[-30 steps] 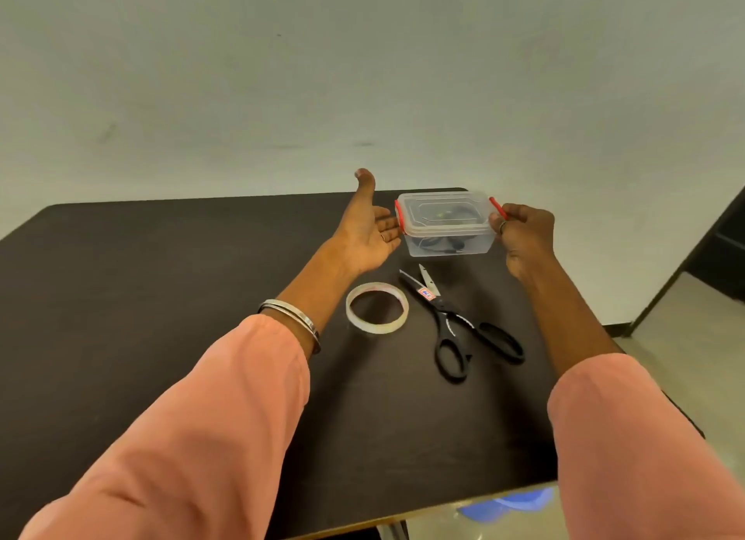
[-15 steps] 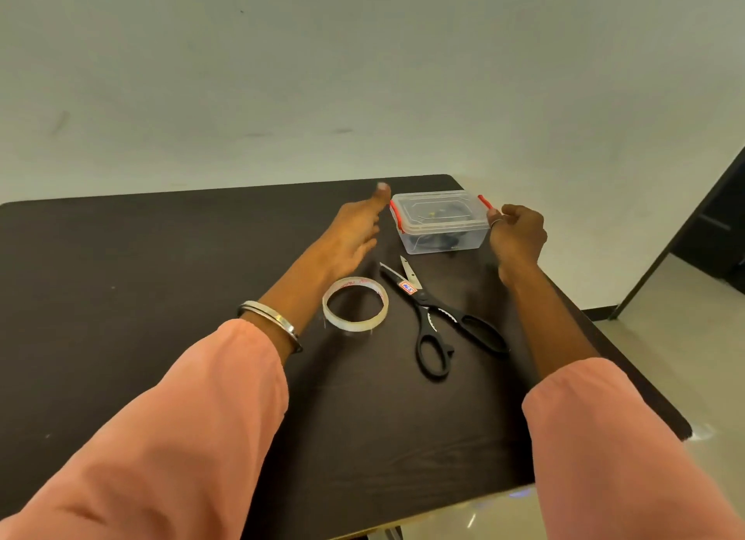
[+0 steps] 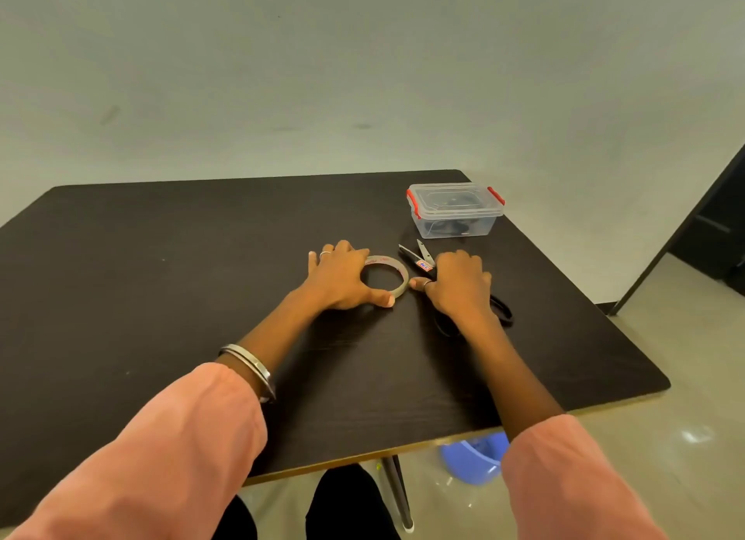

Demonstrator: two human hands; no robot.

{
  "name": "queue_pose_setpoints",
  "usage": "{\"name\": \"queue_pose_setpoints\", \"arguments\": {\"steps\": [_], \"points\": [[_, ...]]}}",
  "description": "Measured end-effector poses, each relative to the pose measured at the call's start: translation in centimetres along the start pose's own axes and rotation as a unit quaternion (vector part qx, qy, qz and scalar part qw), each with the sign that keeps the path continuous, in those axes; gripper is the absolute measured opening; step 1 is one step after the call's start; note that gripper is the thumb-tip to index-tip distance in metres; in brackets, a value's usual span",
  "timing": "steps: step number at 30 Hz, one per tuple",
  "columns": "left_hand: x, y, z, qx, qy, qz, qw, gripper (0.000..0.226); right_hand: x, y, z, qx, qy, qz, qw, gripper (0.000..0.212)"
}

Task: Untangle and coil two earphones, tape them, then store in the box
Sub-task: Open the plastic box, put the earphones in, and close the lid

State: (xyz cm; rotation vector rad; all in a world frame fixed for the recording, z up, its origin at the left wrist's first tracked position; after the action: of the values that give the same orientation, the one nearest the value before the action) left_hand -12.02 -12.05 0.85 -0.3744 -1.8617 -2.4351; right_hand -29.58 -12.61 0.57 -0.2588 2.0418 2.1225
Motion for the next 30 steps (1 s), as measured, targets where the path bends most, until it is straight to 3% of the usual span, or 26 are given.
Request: {"name": "queue_pose_setpoints", "arguments": {"steps": [5, 11, 18, 23, 30], "points": [[1.1, -0.5, 0.5, 0.053, 0.005, 0.067, 0.996, 0.105, 0.9, 0.6, 0.3, 0.012, 0.007, -0.094, 0.995, 0.03], [5.6, -1.5, 0.2, 0.06, -0.028, 0.107, 0.992, 0.11, 5.6, 2.9, 1.1, 0.067, -0.073, -0.224, 0.97, 0.021], [11.2, -2.3, -0.4, 0.071, -0.047, 0.114, 0.99, 0.112, 10.5, 4.5, 2.0, 0.083, -0.129, -0.278, 0.948, 0.028], [13.0, -3.0, -1.2, 0.062, -0.045, 0.1, 0.992, 0.116, 11.6, 4.1, 1.9, 0.077, -0.137, -0.282, 0.946, 0.03], [13.0, -3.2, -1.1, 0.052, -0.033, 0.095, 0.994, 0.112, 11.7, 3.5, 0.7, 0.058, -0.121, -0.18, 0.974, 0.03]]}}
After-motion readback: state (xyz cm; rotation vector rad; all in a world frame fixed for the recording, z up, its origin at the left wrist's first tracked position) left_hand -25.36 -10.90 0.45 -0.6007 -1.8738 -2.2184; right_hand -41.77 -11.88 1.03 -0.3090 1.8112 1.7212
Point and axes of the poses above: each hand's wrist, its own z-axis away from the middle knuckle, its own y-axis out of the back of the hand, x = y × z, the point moved 3 cm from there along -z, towards the middle knuckle, and after that the axes turned 11 degrees about -x, right-handed, at the moved point
